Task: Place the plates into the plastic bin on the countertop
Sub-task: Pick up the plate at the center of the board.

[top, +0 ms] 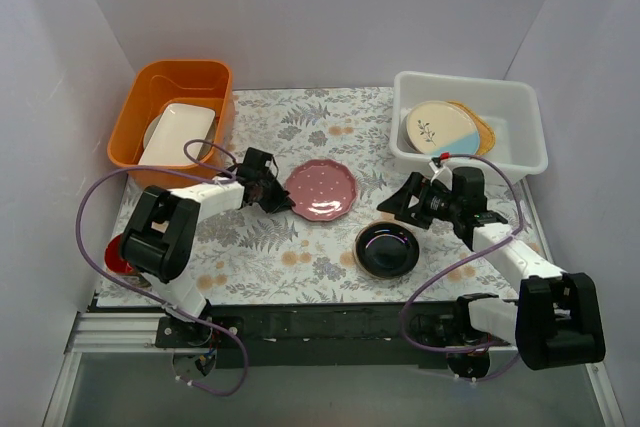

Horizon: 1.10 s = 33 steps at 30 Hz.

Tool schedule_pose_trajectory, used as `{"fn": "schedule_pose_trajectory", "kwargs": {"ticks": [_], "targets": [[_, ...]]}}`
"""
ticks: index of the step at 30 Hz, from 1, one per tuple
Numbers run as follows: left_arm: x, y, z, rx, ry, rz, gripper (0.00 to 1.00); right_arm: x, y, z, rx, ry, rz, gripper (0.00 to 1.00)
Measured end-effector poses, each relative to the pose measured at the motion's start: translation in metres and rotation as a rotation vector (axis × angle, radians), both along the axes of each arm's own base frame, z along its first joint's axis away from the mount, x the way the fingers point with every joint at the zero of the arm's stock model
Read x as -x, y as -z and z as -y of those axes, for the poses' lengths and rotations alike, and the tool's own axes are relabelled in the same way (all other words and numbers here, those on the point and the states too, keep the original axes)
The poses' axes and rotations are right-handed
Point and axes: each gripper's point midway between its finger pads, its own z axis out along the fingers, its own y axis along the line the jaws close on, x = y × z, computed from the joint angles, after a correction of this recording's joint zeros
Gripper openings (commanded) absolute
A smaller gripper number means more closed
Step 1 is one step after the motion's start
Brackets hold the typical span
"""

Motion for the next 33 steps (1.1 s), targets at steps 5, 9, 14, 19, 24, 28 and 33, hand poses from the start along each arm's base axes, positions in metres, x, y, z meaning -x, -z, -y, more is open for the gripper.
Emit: {"fn": "schedule_pose_trajectory", "kwargs": {"ticks": [5, 9, 14, 19, 24, 28, 33], "targets": [[0.01, 0.001, -0.004, 0.001, 0.017, 0.018, 0.0, -0.001, 0.015, -0.018, 0.005, -0.047, -0.038, 0.91], [0.012, 0.002, -0.004, 0.014, 0.023, 0.045, 0.0, -0.008, 0.024, -0.029, 0.016, -0.074, -0.064, 0.9], [0.013, 0.003, -0.004, 0.034, 0.023, 0.077, 0.0, -0.024, 0.019, -0.044, 0.017, -0.097, -0.036, 0.88], [0.012, 0.003, -0.003, 0.052, 0.029, 0.092, 0.0, -0.036, 0.022, -0.058, 0.011, -0.109, -0.03, 0.84], [0.012, 0.004, -0.001, 0.059, 0.038, 0.102, 0.0, -0.043, 0.034, -0.076, 0.011, -0.142, -0.05, 0.82], [0.012, 0.004, -0.001, 0.063, 0.042, 0.106, 0.0, -0.05, 0.038, -0.091, 0.006, -0.164, -0.042, 0.78], [0.012, 0.004, -0.001, 0.065, 0.042, 0.107, 0.0, -0.061, 0.041, -0.097, 0.004, -0.165, -0.018, 0.77]]}}
